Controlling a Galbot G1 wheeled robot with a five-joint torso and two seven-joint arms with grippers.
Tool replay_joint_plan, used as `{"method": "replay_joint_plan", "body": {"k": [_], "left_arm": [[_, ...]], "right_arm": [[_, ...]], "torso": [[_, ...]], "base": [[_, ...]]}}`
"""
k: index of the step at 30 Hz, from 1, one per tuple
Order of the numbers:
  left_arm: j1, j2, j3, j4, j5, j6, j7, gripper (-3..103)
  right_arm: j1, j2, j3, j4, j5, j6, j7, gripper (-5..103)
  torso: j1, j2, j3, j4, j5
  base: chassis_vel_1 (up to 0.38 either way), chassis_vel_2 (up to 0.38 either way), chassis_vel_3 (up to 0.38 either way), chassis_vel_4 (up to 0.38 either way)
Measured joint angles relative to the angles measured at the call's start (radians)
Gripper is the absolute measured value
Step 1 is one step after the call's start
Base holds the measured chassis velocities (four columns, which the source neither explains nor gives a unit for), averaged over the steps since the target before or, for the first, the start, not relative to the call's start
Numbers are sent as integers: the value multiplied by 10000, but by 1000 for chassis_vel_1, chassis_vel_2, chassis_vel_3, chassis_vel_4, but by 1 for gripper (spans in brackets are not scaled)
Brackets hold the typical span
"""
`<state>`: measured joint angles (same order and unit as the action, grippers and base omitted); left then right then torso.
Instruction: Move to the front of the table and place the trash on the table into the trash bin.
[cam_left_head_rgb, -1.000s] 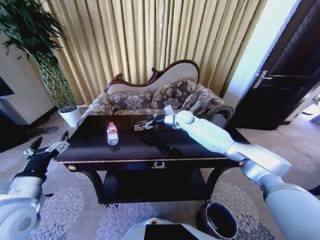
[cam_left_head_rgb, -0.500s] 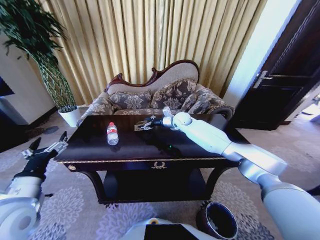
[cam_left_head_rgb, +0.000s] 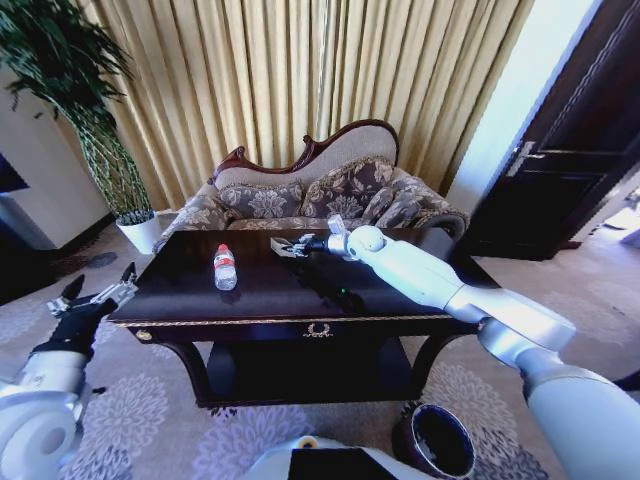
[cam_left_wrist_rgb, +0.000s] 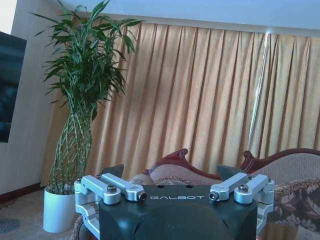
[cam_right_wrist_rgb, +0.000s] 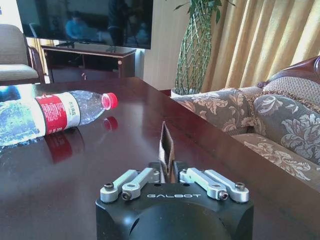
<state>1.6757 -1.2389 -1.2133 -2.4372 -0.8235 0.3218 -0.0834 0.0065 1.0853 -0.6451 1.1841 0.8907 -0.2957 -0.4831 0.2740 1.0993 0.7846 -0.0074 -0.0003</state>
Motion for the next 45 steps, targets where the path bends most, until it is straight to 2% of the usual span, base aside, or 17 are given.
{"method": "replay_joint_plan", "body": {"k": [1,2,5,19,23,25,26,27,28,29,32,33,38,40,41,43,45], "left_arm": [[3,5,-14,1,0,-4,0,100],[3,5,-14,1,0,-4,0,100],[12,17,-41,3,0,-14,0,100],[-140,33,136,23,7,-9,-4,100],[-218,85,221,34,13,10,-14,100],[-230,91,243,34,13,17,-20,100],[-243,99,265,38,13,18,-25,100],[-243,99,265,38,13,18,-25,100],[-265,101,282,52,14,20,-30,100],[-265,101,282,52,14,20,-30,100],[-399,77,348,105,15,30,-67,100],[-399,77,348,105,15,30,-67,100],[-427,201,400,137,14,47,-151,100],[-414,217,395,140,9,47,-153,100],[-365,256,375,164,-2,48,-173,100],[-337,289,404,206,-2,48,-173,100],[-336,310,449,222,2,48,-172,100]], "right_arm": [[-1,-4,-1,0,0,0,0,9],[-1,-4,-1,0,0,0,0,9],[0,-40,-6,28,7,-8,0,1],[-27,-429,0,407,189,-45,-20,0],[-191,-644,263,748,576,-45,614,0],[-402,-771,567,1005,808,-46,1229,0],[-720,-943,967,1371,1029,-46,1972,0],[-720,-943,967,1371,1029,-46,1972,0],[-1065,-1118,1405,1731,1108,-58,2481,0],[-1065,-1118,1405,1731,1108,-58,2481,0],[-2765,-1957,3344,3387,1139,-277,4029,0],[-2765,-1957,3344,3387,1139,-277,4029,0],[-4935,-3135,5424,5237,1022,-391,5742,0],[-5256,-3266,5740,5456,1009,-383,5867,0],[-6340,-3593,6641,6024,928,-359,6120,0],[-7560,-3911,7619,6613,693,-150,6215,0],[-8033,-4027,8068,6822,563,-43,6240,0]], "torso": [[0,0,0,0,0],[0,0,0,0,0],[0,0,0,0,0],[0,0,0,0,0],[0,-1,0,1,0],[0,0,0,2,1],[0,-1,0,2,1],[0,-1,0,2,1],[0,-1,0,1,1],[0,-1,0,1,1],[1,-1,0,-1,7],[1,-1,0,-1,7],[0,0,-2,0,5],[0,1,-2,1,0],[0,0,-2,0,2],[0,0,-1,-4,8],[-1,0,-2,-3,1]], "base": [[0,0,0,0],[0,0,0,0],[0,0,0,0],[0,0,0,0],[0,0,0,0],[0,0,0,0],[0,0,0,0],[0,0,0,0],[0,0,0,0],[0,0,0,0],[0,0,0,0],[0,0,0,0],[0,0,0,0],[0,0,0,0],[0,0,0,0],[0,0,0,0],[0,0,0,0]]}}
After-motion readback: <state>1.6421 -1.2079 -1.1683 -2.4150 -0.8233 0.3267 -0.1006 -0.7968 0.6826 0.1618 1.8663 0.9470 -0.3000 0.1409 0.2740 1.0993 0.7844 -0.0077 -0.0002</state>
